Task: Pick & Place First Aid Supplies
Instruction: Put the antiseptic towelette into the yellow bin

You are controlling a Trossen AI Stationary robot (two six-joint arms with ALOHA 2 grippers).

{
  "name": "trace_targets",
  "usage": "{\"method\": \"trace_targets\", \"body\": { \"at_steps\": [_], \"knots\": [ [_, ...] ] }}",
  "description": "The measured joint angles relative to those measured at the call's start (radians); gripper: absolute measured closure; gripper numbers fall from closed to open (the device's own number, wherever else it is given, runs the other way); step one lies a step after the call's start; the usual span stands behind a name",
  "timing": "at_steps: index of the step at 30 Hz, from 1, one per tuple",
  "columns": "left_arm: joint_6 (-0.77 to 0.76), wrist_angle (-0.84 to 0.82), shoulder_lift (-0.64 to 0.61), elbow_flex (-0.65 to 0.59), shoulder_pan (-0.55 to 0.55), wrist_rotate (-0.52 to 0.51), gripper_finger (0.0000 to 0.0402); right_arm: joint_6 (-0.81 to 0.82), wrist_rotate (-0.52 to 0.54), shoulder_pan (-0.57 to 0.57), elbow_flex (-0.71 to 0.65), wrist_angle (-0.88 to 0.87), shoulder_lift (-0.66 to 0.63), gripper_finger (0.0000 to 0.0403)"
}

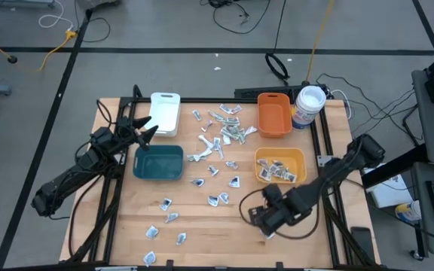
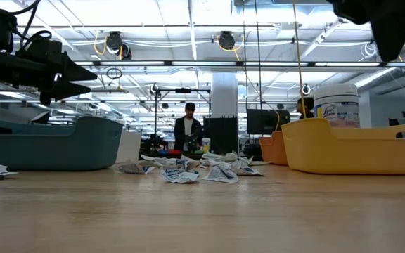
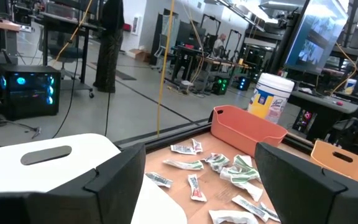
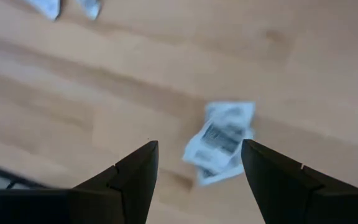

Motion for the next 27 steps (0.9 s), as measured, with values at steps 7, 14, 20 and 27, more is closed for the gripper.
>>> {"method": "trace_targets", "body": {
  "at_steps": [7, 14, 20, 27],
  "knots": [
    [0.000, 0.000, 0.000, 0.000, 0.000, 0.000, 0.0096, 0.000, -0.049, 0.044, 0.018, 0.117, 0.137, 0.0179],
    [0.000, 0.000, 0.000, 0.000, 0.000, 0.000, 0.0096, -0.002, -0.080, 0.057, 0.018, 0.157, 0.225, 0.0179],
    [0.000, 0.000, 0.000, 0.000, 0.000, 0.000, 0.0096, -0.033, -0.050, 0.057, 0.017, 0.155, 0.252, 0.0182],
    [0.000, 0.000, 0.000, 0.000, 0.000, 0.000, 0.0096, -0.034, -0.051, 0.048, 0.013, 0.151, 0.250, 0.0241]
  ]
}}
